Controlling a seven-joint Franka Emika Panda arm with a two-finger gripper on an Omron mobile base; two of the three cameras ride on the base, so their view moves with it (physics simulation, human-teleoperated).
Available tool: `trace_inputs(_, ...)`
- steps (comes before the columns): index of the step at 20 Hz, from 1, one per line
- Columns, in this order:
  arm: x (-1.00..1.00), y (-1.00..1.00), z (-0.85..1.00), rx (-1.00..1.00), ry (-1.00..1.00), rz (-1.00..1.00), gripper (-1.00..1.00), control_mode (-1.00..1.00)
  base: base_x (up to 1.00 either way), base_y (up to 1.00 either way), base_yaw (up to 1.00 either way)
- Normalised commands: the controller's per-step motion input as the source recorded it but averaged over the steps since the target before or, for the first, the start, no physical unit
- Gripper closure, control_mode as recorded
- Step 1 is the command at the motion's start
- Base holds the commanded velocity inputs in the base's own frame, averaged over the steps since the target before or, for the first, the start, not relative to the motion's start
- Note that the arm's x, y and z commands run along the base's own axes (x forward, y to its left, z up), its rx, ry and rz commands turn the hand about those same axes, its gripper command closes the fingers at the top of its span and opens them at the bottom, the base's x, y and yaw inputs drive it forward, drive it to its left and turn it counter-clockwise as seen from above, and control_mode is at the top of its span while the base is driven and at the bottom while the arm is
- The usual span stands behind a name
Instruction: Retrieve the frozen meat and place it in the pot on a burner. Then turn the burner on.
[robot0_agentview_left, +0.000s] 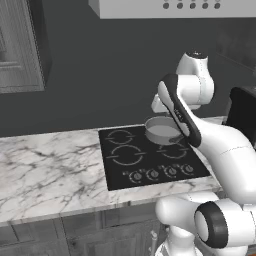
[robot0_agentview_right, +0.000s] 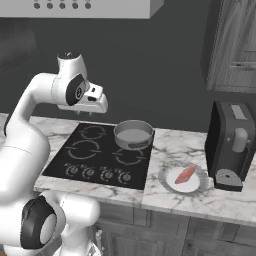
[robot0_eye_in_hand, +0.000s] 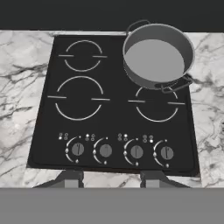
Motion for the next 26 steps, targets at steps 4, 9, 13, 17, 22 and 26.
trace_inputs(4, 0.00, -0.23, -0.02, 0.00, 0.00, -0.06, -1.00, -1.00, 0.00, 0.00, 0.00)
trace_inputs(9, 0.00, -0.34, -0.19, 0.00, 0.00, -0.29, -1.00, -1.00, 0.00, 0.00, 0.00)
trace_inputs(13, 0.00, -0.71, -0.06, 0.00, 0.04, -0.25, -1.00, -1.00, 0.00, 0.00, 0.00)
trace_inputs(17, 0.00, -0.67, 0.00, 0.00, 0.07, -0.21, -1.00, -1.00, 0.00, 0.00, 0.00)
trace_inputs(22, 0.02, -0.68, -0.13, 0.00, 0.06, -0.17, -1.00, -1.00, 0.00, 0.00, 0.00)
trace_inputs(26, 0.00, -0.54, -0.28, 0.00, 0.07, -0.21, -1.00, -1.00, 0.00, 0.00, 0.00)
